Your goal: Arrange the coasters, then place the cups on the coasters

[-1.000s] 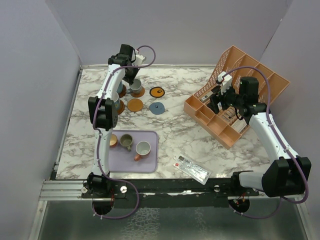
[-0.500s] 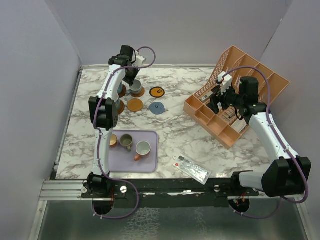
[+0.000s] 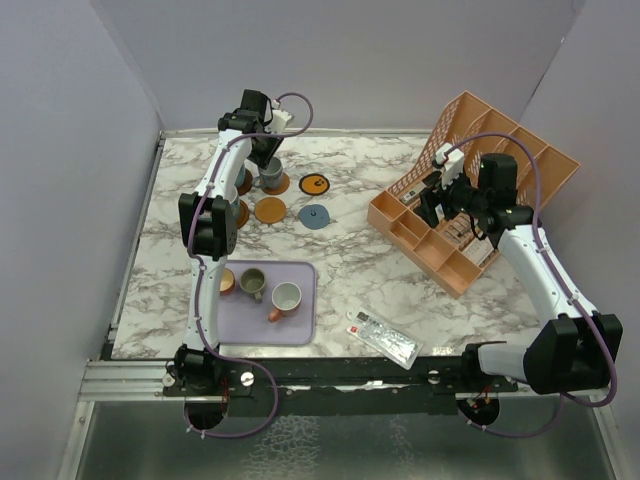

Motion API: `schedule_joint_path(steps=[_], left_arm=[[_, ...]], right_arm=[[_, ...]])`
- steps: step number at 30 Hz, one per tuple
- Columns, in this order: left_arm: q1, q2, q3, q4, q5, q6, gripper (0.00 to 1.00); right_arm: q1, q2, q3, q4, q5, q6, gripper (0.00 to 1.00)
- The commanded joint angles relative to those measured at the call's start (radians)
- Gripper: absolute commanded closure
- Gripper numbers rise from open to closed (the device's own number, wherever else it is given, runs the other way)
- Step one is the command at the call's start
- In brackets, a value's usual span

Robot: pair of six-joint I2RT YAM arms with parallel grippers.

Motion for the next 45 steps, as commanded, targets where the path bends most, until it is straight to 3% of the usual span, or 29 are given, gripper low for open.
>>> schedule_joint_path(steps=[1, 34, 45], left_arm=[[-0.007, 0.017, 0.036, 0.04, -0.016, 0.034, 0.66], [-0.035, -0.007, -0.007, 0.098, 0.096, 0.2, 0.65], [-0.038, -0.108, -0.023, 0.126, 0.008, 0.212, 0.53]], right_arm=[[-0.006, 0.0, -0.004, 0.0, 0.027, -0.013, 0.22], [-0.007, 0.011, -0.006, 0.001, 0.041, -0.021, 0.22], [-0.007, 0.015, -0.004, -0.002, 0.037, -0.021, 0.22]])
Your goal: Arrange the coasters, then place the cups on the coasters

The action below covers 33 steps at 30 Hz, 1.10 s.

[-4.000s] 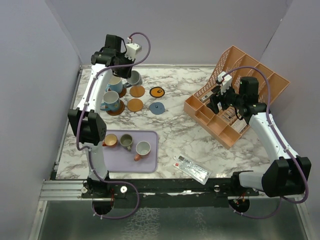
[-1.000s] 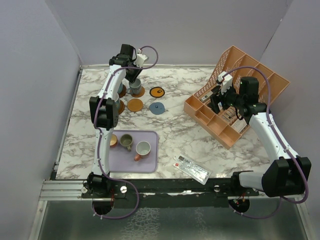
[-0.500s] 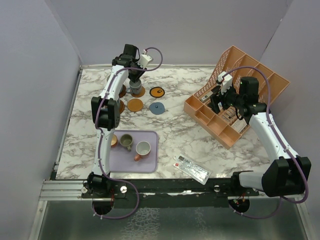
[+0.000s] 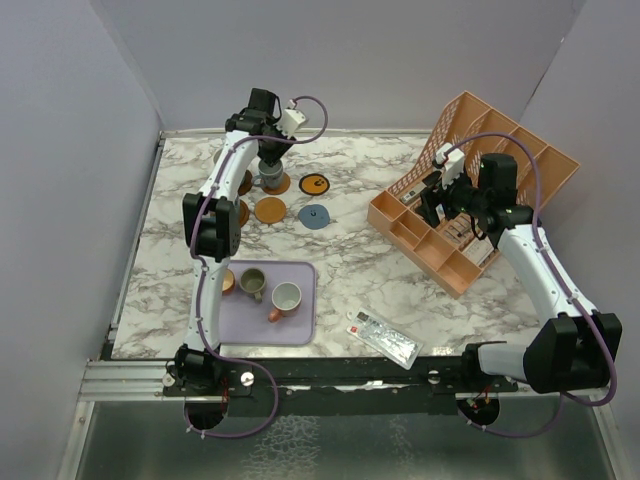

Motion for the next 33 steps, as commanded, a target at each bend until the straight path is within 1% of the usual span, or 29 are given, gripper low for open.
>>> schedule_joint_path(steps=[1, 4, 8, 13, 17, 19, 24, 27, 30, 33], left_arm=[[-0.005, -0.122, -0.02, 0.039, -0.03, 0.011, 0.51], [-0.006, -0.202, -0.076, 0.071, -0.033, 0.007, 0.43], [-0.005, -0.333, -0.196, 0.11, -0.041, 0.005, 0.32], [-0.004, -0.516, -0.413, 0.138, -0.046, -0.012, 0.22], [-0.002, -0.686, -0.634, 0.168, -0.025, -0.025, 0.12], [-0.001, -0.767, -0.738, 0.17, -0.01, -0.039, 0.11], [0.007, -1.027, -1.04, 0.168, -0.015, -0.061, 0.08], [0.009, -1.163, -1.233, 0.148, 0.007, -0.041, 0.08], [0.008, -1.272, -1.343, 0.124, 0.088, -0.017, 0.09], [0.005, -1.339, -1.389, 0.103, 0.191, -0.02, 0.13]], right_arm=[[-0.004, 0.01, -0.003, -0.002, 0.015, -0.012, 0.22], [-0.004, 0.008, -0.003, -0.001, 0.015, -0.012, 0.22], [-0.004, 0.005, -0.002, -0.003, 0.015, -0.012, 0.22], [-0.004, -0.004, -0.004, 0.001, 0.015, -0.013, 0.22], [-0.004, -0.003, -0.003, -0.003, 0.007, -0.011, 0.22], [-0.004, -0.006, 0.0, -0.005, 0.003, -0.012, 0.22], [-0.004, -0.012, -0.002, -0.003, -0.004, -0.01, 0.22], [-0.004, -0.007, 0.001, -0.007, -0.014, -0.007, 0.22], [-0.004, -0.005, 0.002, -0.008, -0.019, -0.006, 0.22], [-0.004, -0.002, 0.002, -0.009, -0.019, -0.005, 0.22]])
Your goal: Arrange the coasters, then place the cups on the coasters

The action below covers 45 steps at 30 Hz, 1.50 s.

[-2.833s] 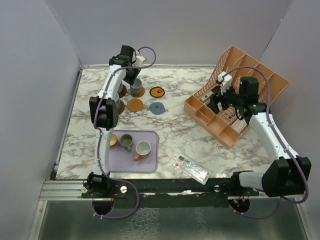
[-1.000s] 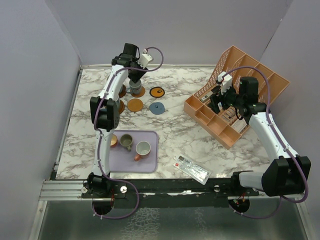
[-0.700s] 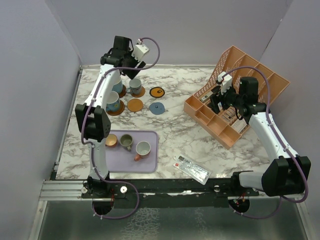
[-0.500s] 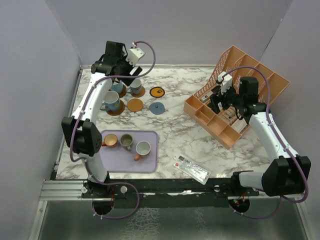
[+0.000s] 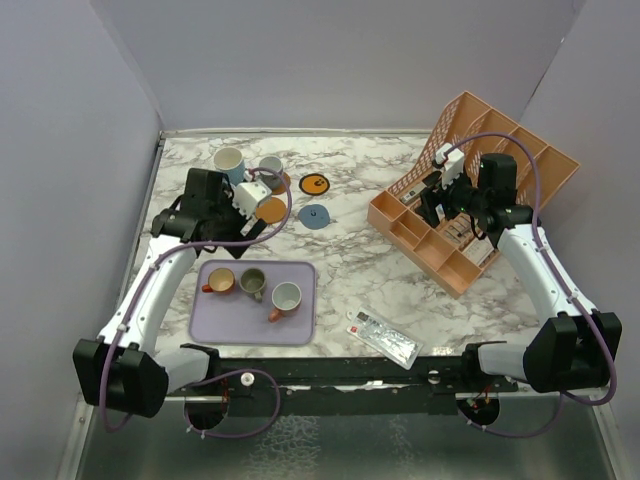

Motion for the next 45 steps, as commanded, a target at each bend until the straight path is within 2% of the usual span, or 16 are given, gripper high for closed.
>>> schedule_joint_path(steps=[1, 5, 8, 18, 25, 29, 34, 45], left_arm=[[-0.004, -0.092, -0.054, -0.022, 0.177, -0.005, 0.14], [-0.026, -0.107, -0.077, -0.02, 0.285, -0.089, 0.2], [-0.065, -0.103, -0.091, -0.019, 0.298, -0.121, 0.22], [-0.23, -0.068, -0.163, 0.003, 0.237, -0.116, 0.23], [-0.365, -0.006, -0.239, 0.029, 0.108, -0.033, 0.24], [-0.405, 0.009, -0.261, 0.03, 0.09, -0.015, 0.28], [-0.424, 0.016, -0.274, 0.029, 0.063, 0.005, 0.35], [-0.433, 0.052, -0.285, 0.02, 0.116, 0.013, 0.65]], right_arm=[[-0.004, -0.006, 0.001, -0.009, -0.017, -0.004, 0.22], [-0.004, -0.003, -0.001, -0.003, 0.0, -0.008, 0.22], [-0.004, -0.001, -0.004, -0.001, 0.011, -0.01, 0.22], [-0.004, 0.021, -0.007, 0.004, 0.053, -0.022, 0.22], [-0.007, 0.031, -0.014, 0.01, 0.075, -0.028, 0.22], [-0.007, 0.038, -0.015, 0.009, 0.077, -0.03, 0.22], [-0.007, 0.044, -0.015, 0.009, 0.077, -0.031, 0.22], [-0.007, 0.045, -0.014, 0.008, 0.076, -0.033, 0.22]])
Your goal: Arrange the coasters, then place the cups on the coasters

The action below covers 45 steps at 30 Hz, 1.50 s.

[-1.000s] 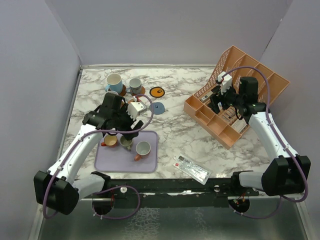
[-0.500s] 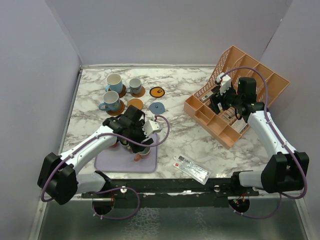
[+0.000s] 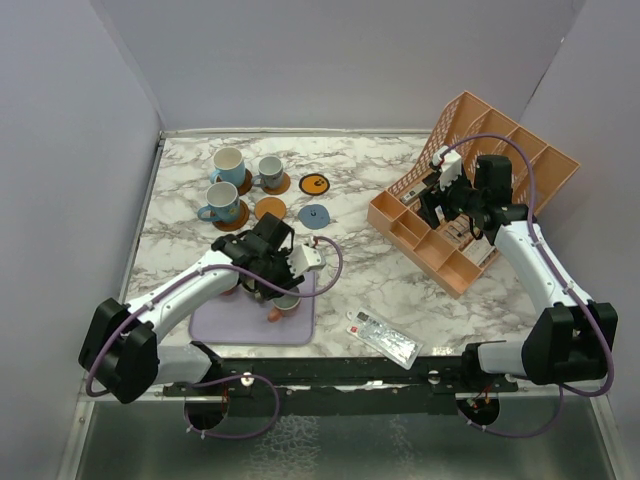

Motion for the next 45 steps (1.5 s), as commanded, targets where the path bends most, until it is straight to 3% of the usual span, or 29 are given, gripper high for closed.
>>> schedule_joint_path(steps=[1, 6, 11, 17, 20, 32, 37, 45], left_arm=[[-0.009, 0.012, -0.008, 0.0, 0.031, 0.013, 0.67], [-0.015, 0.027, 0.006, 0.0, 0.051, 0.027, 0.78], [-0.021, 0.034, 0.025, 0.003, 0.067, 0.037, 0.8], [-0.021, 0.02, 0.02, 0.003, 0.042, 0.035, 0.68], [-0.021, 0.01, 0.017, 0.0, 0.028, 0.03, 0.67], [-0.021, 0.043, 0.087, -0.024, 0.099, -0.012, 1.0], [-0.02, 0.074, 0.177, -0.06, 0.133, -0.013, 1.0], [0.057, 0.143, 0.364, -0.074, 0.007, -0.051, 1.0]], right_arm=[[-0.006, 0.005, -0.005, 0.008, 0.021, -0.013, 0.22], [-0.006, 0.006, -0.006, 0.006, 0.019, -0.013, 0.22], [-0.007, 0.008, -0.005, 0.005, 0.018, -0.014, 0.22], [-0.006, 0.01, -0.005, 0.005, 0.018, -0.014, 0.22], [-0.006, 0.013, -0.003, 0.003, 0.018, -0.014, 0.22], [-0.006, 0.017, -0.003, 0.002, 0.016, -0.015, 0.22], [-0.006, 0.016, -0.003, 0.002, 0.015, -0.017, 0.22], [-0.006, 0.011, -0.002, 0.0, 0.013, -0.016, 0.22]])
